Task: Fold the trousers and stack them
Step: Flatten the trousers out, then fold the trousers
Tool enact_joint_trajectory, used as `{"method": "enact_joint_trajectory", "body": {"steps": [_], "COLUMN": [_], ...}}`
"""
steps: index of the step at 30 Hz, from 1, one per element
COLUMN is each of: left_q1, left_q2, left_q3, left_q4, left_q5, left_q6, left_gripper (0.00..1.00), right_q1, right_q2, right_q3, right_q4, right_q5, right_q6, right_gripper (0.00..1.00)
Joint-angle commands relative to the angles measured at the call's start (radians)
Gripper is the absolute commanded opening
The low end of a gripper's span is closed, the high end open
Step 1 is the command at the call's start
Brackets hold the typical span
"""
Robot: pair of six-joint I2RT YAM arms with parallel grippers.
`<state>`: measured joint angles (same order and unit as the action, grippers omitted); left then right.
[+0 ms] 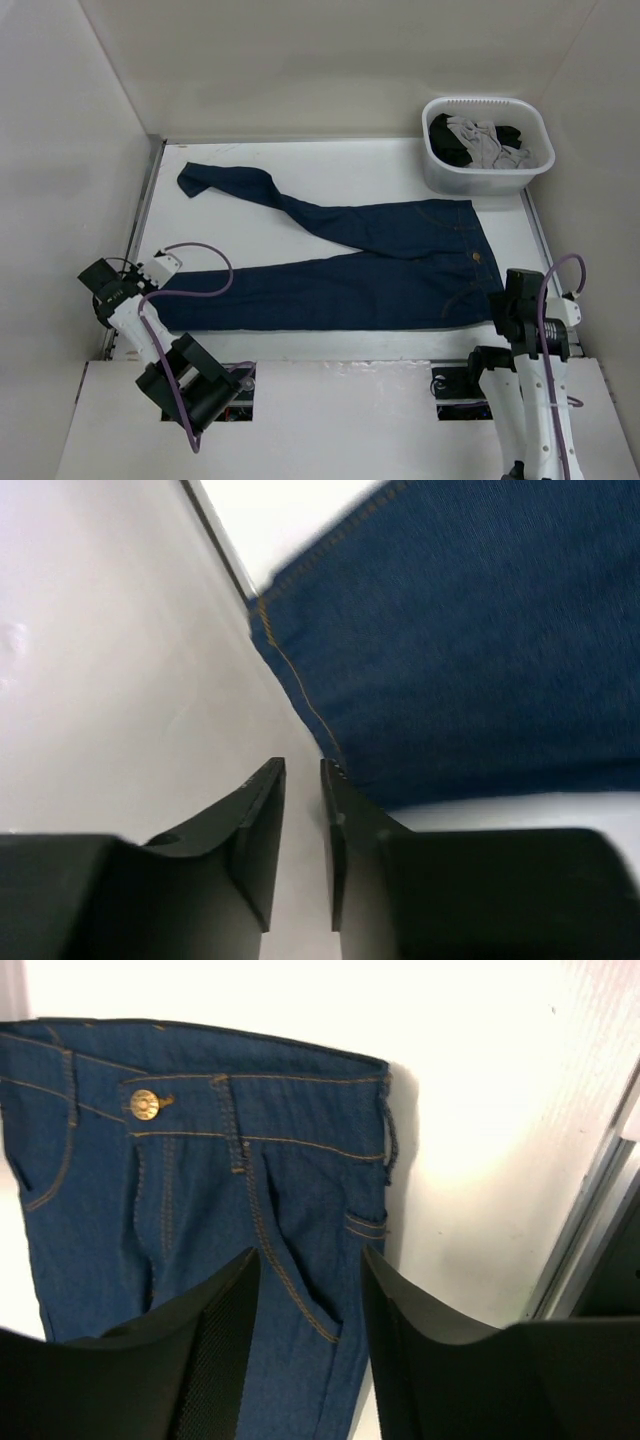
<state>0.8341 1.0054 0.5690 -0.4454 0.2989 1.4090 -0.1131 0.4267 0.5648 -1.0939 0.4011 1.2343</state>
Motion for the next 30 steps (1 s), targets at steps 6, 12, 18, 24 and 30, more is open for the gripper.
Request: {"method": "enact_joint_trajectory", "body": {"steps": [6,12,18,24,30], "left_q1": [0.046,-0.161,-0.456,-0.589,-0.585], "left_q2": [0.004,0.082,0.39,0.835,1.104], "left_q3": [0.129,0.176,0.553,1.044,1.307], "left_q4": [-0.158,0.003,0.103,-0.071,-0.115], "left_q5": [-0.133,-0.073,-0.125,-0.136,-0.138], "left_q6": [0.216,0.038,-0.512,-0.716,-0.842], "left_gripper": [0.48,0.62,0.66,0.67,0.67], "right_q1": [0.02,-0.012,-0.009,0.068,0.071], "right_q2": [0.165,0.401,0.483,0.553,0.65], "right_q3": [0.101,0.153,0.195,0.202,0.262], "right_q4": [0.233,0.411,0.662,0.871,0.871], "right_q5": [0.022,-0.036,-0.07,-0.094,-0.082], "right_q6": [-0.119,-0.233,-0.303,-0.423,-0.42], "right_gripper": [0.64,0.7,0.7,0.71,0.74]}}
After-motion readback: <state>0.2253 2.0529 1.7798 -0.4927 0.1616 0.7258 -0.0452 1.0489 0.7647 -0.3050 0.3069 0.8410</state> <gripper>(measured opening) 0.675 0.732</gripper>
